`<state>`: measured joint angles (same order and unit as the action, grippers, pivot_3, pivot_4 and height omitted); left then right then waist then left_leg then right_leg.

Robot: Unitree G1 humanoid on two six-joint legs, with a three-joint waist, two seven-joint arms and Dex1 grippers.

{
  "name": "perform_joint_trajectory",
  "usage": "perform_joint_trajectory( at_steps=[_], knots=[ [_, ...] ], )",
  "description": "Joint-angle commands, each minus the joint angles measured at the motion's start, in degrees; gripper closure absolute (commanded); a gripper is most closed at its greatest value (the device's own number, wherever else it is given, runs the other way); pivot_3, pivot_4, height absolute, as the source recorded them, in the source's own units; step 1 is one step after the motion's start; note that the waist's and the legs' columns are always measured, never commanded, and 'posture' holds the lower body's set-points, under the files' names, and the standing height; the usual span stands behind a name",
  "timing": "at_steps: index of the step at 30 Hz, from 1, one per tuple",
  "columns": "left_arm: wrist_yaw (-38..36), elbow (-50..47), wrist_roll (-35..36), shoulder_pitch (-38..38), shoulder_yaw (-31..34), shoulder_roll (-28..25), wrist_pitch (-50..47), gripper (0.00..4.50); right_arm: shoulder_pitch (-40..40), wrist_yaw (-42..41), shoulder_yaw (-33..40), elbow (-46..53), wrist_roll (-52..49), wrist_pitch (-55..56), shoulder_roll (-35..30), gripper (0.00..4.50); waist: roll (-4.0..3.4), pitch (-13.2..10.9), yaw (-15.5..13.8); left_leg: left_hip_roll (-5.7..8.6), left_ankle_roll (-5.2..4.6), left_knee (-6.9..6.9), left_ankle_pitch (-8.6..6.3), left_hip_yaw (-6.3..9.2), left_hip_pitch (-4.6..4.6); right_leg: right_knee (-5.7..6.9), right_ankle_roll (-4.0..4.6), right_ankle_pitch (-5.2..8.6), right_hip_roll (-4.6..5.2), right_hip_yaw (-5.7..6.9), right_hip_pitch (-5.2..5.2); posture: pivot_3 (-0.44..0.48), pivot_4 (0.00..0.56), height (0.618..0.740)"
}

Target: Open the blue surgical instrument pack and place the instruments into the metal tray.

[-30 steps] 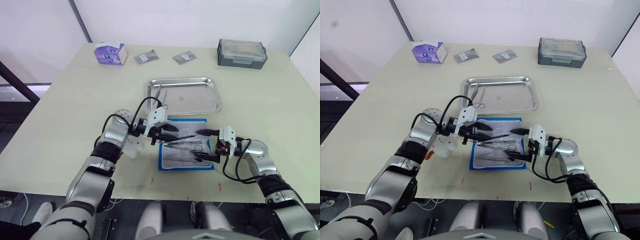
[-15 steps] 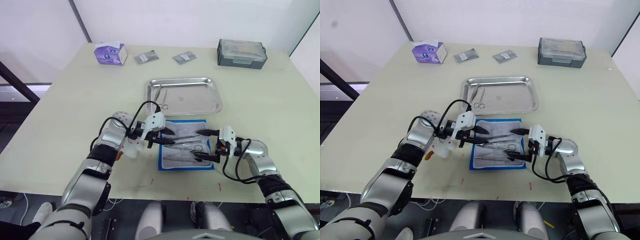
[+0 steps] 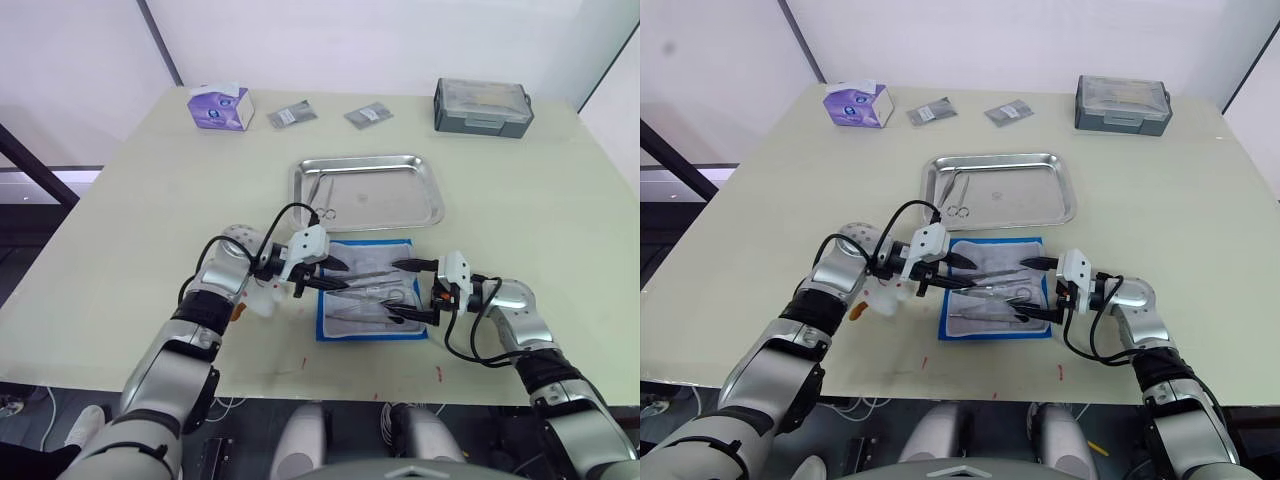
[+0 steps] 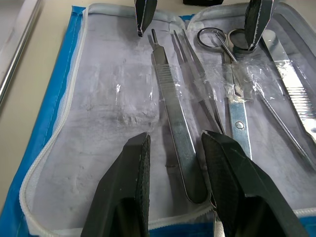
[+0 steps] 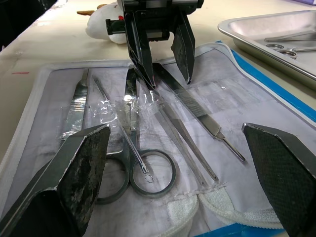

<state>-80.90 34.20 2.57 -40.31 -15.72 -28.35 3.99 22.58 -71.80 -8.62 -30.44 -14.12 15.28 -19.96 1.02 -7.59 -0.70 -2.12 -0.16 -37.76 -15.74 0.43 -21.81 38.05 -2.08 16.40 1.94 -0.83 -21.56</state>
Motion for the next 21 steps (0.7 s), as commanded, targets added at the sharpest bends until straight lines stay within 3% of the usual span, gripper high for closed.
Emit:
perform_joint_trajectory(
  at_steps=[1, 4, 6, 21],
  knots=[
    [-0.4, -0.2, -0.6, 1.3, -0.3, -1.4, -1.0, 2.73, -3.1, 0.0, -1.3, -4.1, 2.3, -1.4, -0.6, 0.00, 0.00, 0.0, 0.0, 0.00, 0.00, 0.00, 0.00, 0.01, 0.00, 0.00, 0.00, 0.00, 0.00, 0.00, 0.00, 0.000, 0.150, 0.734],
    [-0.5, -0.3, -0.6, 1.0, -0.3, -1.3, -1.3, 3.56, -3.1, 0.1, -1.3, -4.1, 2.2, -1.3, -0.5, 0.00, 0.00, 0.0, 0.0, 0.00, 0.00, 0.00, 0.00, 0.00, 0.01, 0.01, 0.00, 0.00, -0.01, -0.02, 0.00, 0.000, 0.150, 0.734],
    [-0.5, -0.4, -0.5, 0.8, -0.4, -1.2, -1.5, 4.43, -3.1, 0.1, -1.3, -4.2, 2.3, -1.3, -0.5, 0.00, 0.01, 0.0, 0.0, 0.00, 0.00, 0.00, 0.00, 0.00, 0.02, 0.02, 0.00, 0.00, -0.01, -0.02, 0.00, 0.000, 0.150, 0.734],
    [-0.9, -6.4, 1.3, -0.9, 0.0, -1.3, -6.9, 4.48, -3.6, 0.1, -1.4, -3.8, 2.3, -1.6, -0.6, 0.00, 0.01, 0.0, 0.0, 0.00, 0.00, 0.00, 0.00, 0.00, 0.01, 0.02, 0.00, 0.00, -0.01, -0.01, 0.00, 0.000, 0.150, 0.734]
  ],
)
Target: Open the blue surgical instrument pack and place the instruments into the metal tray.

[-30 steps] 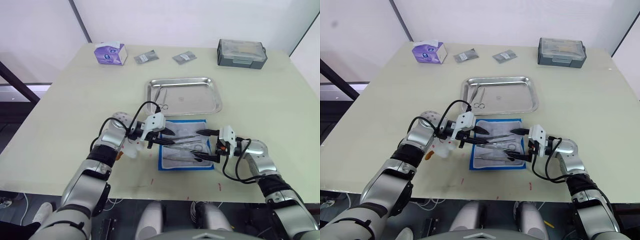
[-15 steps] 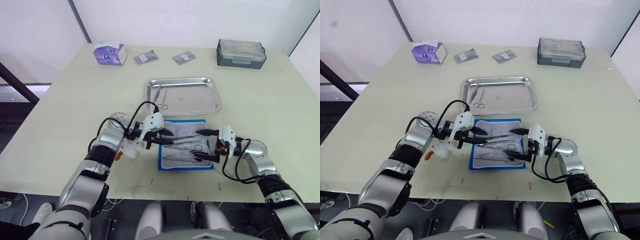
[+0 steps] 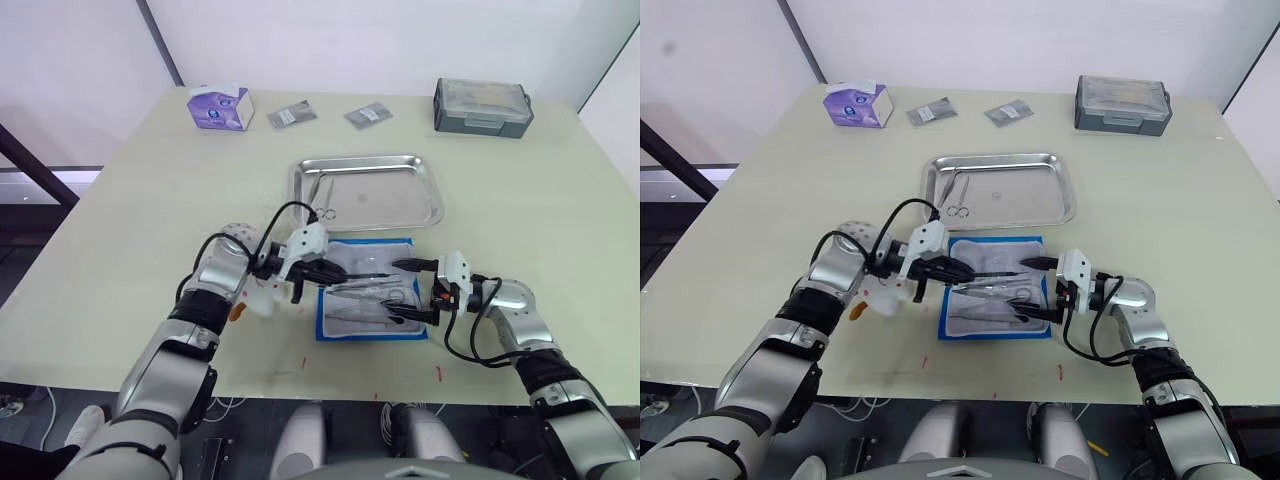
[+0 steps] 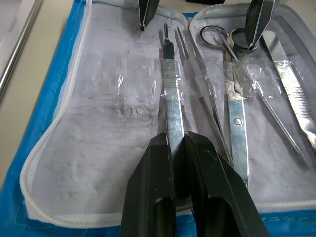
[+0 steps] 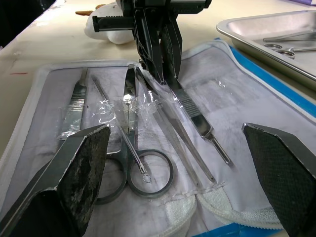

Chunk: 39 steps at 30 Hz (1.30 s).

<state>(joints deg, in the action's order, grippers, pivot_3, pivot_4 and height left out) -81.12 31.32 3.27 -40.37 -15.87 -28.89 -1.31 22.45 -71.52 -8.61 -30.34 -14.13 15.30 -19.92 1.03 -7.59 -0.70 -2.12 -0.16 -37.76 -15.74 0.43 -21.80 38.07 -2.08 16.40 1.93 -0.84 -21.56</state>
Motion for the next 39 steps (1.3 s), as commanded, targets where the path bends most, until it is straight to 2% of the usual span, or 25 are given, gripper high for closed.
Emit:
perform_joint_trajectory(
  at_steps=[1, 16, 39],
  knots=[
    [-0.7, -4.2, 0.6, -1.0, 0.2, -0.9, -2.4, 4.48, -3.4, -0.2, -1.6, -3.8, 2.4, -2.0, -0.7, 0.00, 0.00, 0.0, 0.0, 0.00, 0.00, 0.00, 0.00, 0.00, -0.01, 0.00, 0.00, 0.00, 0.00, 0.01, 0.00, 0.000, 0.150, 0.734],
    [-1.5, -10.5, 1.6, -2.9, 0.9, -4.3, -10.2, 4.48, -2.8, 0.9, -2.5, -4.3, 3.2, -4.2, -0.8, 0.00, 0.00, 0.0, 0.2, -0.01, 0.00, -0.01, 0.00, 0.00, 0.01, 0.02, 0.00, 0.00, -0.02, -0.02, 0.00, 0.000, 0.150, 0.734],
    [-0.7, -9.4, 2.0, -2.6, 0.9, -3.6, -10.1, 4.48, -1.9, 1.3, -3.1, -4.5, 4.3, -5.1, -1.3, 0.00, 0.01, 0.0, 0.3, -0.02, 0.00, -0.05, 0.00, 0.00, 0.02, 0.05, 0.00, 0.00, -0.03, -0.04, 0.00, 0.000, 0.150, 0.734]
  ],
)
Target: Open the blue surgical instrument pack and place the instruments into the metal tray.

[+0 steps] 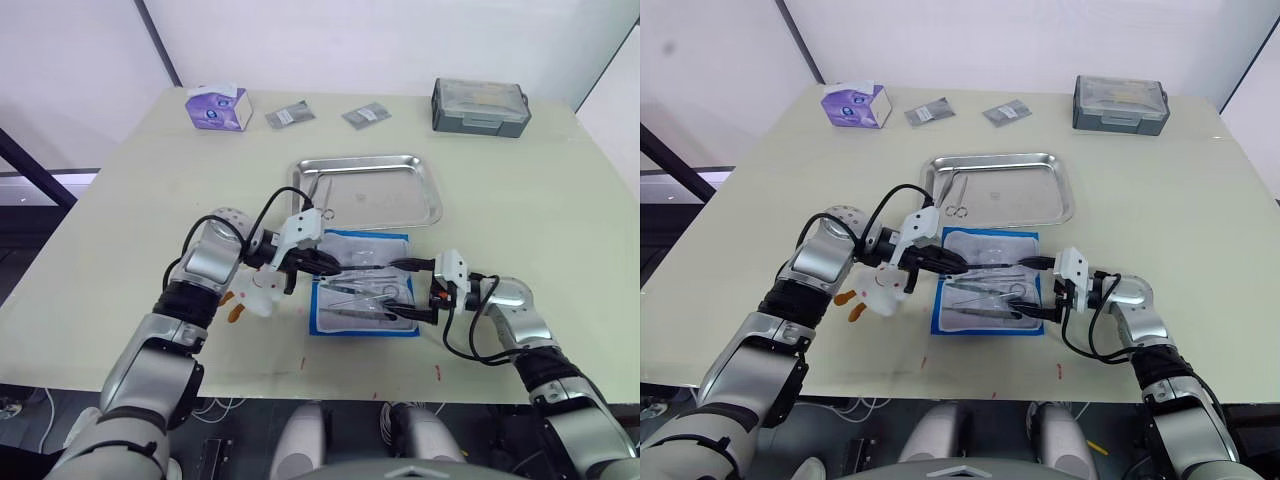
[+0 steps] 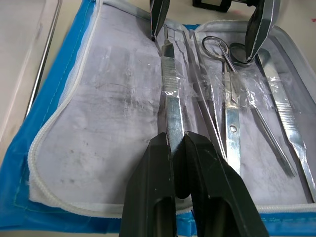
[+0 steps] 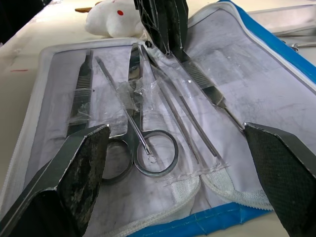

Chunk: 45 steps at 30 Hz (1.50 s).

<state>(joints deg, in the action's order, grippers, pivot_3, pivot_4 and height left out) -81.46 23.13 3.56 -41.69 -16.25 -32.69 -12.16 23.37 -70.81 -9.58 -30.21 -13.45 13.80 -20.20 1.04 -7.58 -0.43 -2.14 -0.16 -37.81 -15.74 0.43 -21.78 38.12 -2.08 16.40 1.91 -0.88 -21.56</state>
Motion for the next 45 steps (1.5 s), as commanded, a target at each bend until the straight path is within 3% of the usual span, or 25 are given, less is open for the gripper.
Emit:
perform_joint_trajectory(
  at_steps=[1, 21, 45],
  knots=[
    [-0.4, -1.2, 1.7, -1.3, 1.3, 0.1, 0.8, 4.48, -2.7, 0.6, -2.2, -4.7, 3.7, -3.7, -1.1, 0.00, 0.00, 0.0, 0.0, 0.00, 0.00, 0.00, 0.00, 0.00, 0.00, 0.00, 0.00, 0.00, 0.00, 0.00, 0.00, 0.000, 0.150, 0.734],
    [-0.1, -0.9, 1.3, -1.5, 1.3, -0.2, 1.0, 4.48, -1.8, 4.1, -5.3, -4.2, 7.4, -8.4, -2.2, 0.00, 0.05, 0.0, 1.1, 0.00, 0.00, -0.10, 0.00, 0.05, 0.03, 0.15, 0.00, 0.00, 0.00, -0.04, 0.00, 0.000, 0.150, 0.734],
    [-1.5, -1.8, -0.7, -1.2, 1.0, -5.7, -1.8, 4.48, -2.2, 6.3, -7.9, -3.2, 9.2, -11.6, -3.2, 0.00, 0.14, 0.1, 1.2, -0.03, 0.00, -0.11, 0.00, 0.07, 0.11, 0.24, 0.00, 0.01, -0.04, -0.09, 0.00, 0.000, 0.150, 0.734]
  ],
)
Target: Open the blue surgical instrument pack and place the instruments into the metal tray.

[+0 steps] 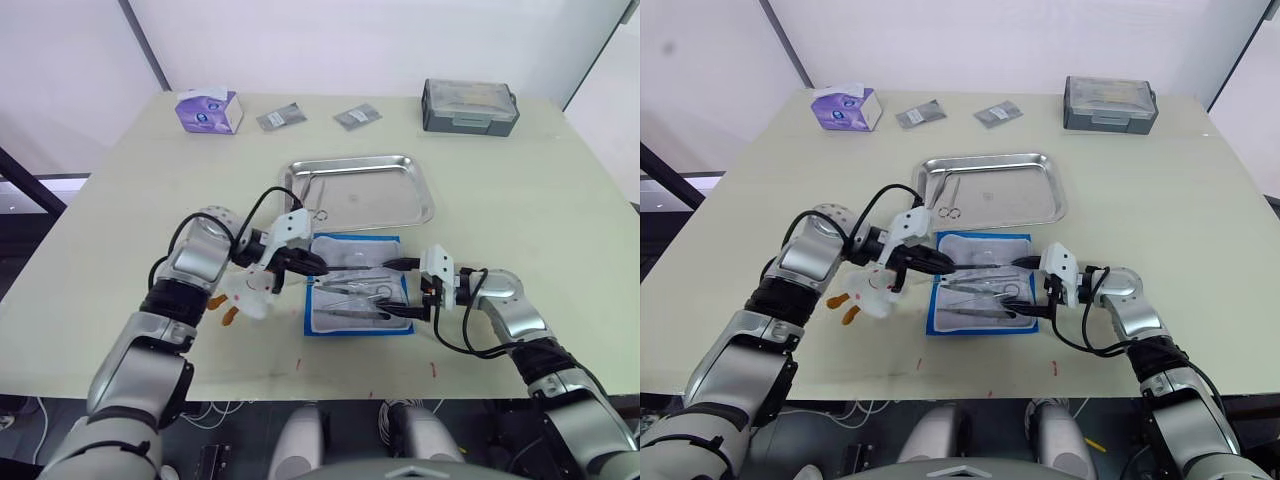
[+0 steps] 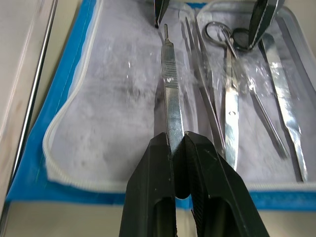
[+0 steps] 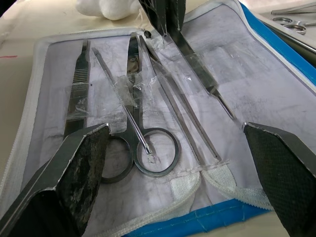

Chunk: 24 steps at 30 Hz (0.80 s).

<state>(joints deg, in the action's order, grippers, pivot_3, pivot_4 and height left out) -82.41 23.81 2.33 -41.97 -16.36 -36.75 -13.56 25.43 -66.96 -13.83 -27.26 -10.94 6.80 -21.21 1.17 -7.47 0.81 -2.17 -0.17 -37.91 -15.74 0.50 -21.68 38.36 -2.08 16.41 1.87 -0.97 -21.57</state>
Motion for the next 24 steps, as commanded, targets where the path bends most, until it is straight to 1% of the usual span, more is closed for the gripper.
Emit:
perform_joint_trajectory(
  at_steps=[1, 6, 10, 13, 16, 20, 22, 24],
  knots=[
    [-0.7, -2.8, 0.5, -0.7, 1.2, -2.1, -0.6, 4.48, -4.3, 2.5, -3.7, -6.2, 6.7, -4.6, -2.1, 0.00, 0.01, 0.0, 0.0, 0.00, 0.00, 0.00, 0.00, 0.01, 0.00, 0.00, 0.00, 0.00, 0.00, 0.00, 0.00, 0.000, 0.150, 0.734],
    [-1.6, -4.3, 1.1, 0.1, 1.6, -4.6, -1.4, 4.48, -4.3, 2.7, -3.7, -6.1, 6.7, -4.7, -2.0, 0.00, 0.03, 0.0, 0.0, -0.01, 0.00, 0.00, 0.00, 0.01, 0.01, 0.00, 0.00, 0.00, 0.00, 0.00, 0.00, 0.000, 0.150, 0.734],
    [-3.0, -6.0, 1.6, 1.0, 2.1, -7.7, -2.3, 4.48, -4.3, 2.8, -3.7, -6.3, 6.6, -4.7, -1.9, 0.00, 0.04, 0.0, 0.0, -0.02, 0.00, 0.01, 0.00, 0.02, 0.02, 0.00, 0.01, 0.01, -0.01, -0.02, 0.00, 0.000, 0.150, 0.734],
    [-4.2, -7.6, 2.2, 1.9, 2.6, -10.2, -3.2, 4.48, -4.5, 2.9, -3.8, -6.2, 6.6, -4.7, -1.8, 0.00, 0.06, 0.1, 0.0, -0.02, 0.00, 0.01, 0.00, 0.03, 0.02, 0.00, 0.01, 0.01, -0.02, -0.02, 0.00, 0.000, 0.150, 0.734],
    [-5.8, -9.0, 2.9, 3.4, 3.6, -13.9, -3.5, 4.48, -4.3, 2.9, -3.7, -6.4, 6.5, -4.5, -1.7, 0.00, 0.07, 0.1, 0.0, -0.03, 0.00, 0.01, 0.00, 0.02, 0.03, 0.00, 0.01, 0.01, -0.02, -0.03, 0.00, 0.000, 0.150, 0.734],
    [-8.0, -9.1, 4.2, 4.4, 5.5, -17.9, -3.0, 4.48, -4.3, 2.8, -3.9, -6.3, 6.4, -4.4, -1.6, 0.00, 0.10, 0.1, 0.0, -0.05, 0.00, 0.05, 0.00, 0.02, 0.07, 0.00, 0.02, 0.02, -0.03, -0.05, -0.01, 0.000, 0.150, 0.734],
    [-8.3, -8.3, 5.2, 3.8, 6.7, -19.1, -2.9, 4.48, -4.2, 2.8, -3.9, -6.5, 6.3, -4.2, -1.6, 0.00, 0.13, 0.1, 0.0, -0.05, 0.00, 0.05, 0.00, 0.02, 0.07, 0.00, 0.02, 0.02, -0.04, -0.05, -0.01, 0.000, 0.150, 0.734],
    [-9.3, -7.6, 8.0, 2.8, 8.8, -19.5, -3.3, 4.48, -4.1, 2.8, -3.9, -6.7, 6.3, -4.0, -1.5, 0.00, 0.13, 0.1, 0.0, -0.06, 0.00, 0.05, 0.00, 0.03, 0.06, 0.00, 0.02, 0.02, -0.04, -0.05, -0.01, 0.000, 0.150, 0.734]
  ],
)
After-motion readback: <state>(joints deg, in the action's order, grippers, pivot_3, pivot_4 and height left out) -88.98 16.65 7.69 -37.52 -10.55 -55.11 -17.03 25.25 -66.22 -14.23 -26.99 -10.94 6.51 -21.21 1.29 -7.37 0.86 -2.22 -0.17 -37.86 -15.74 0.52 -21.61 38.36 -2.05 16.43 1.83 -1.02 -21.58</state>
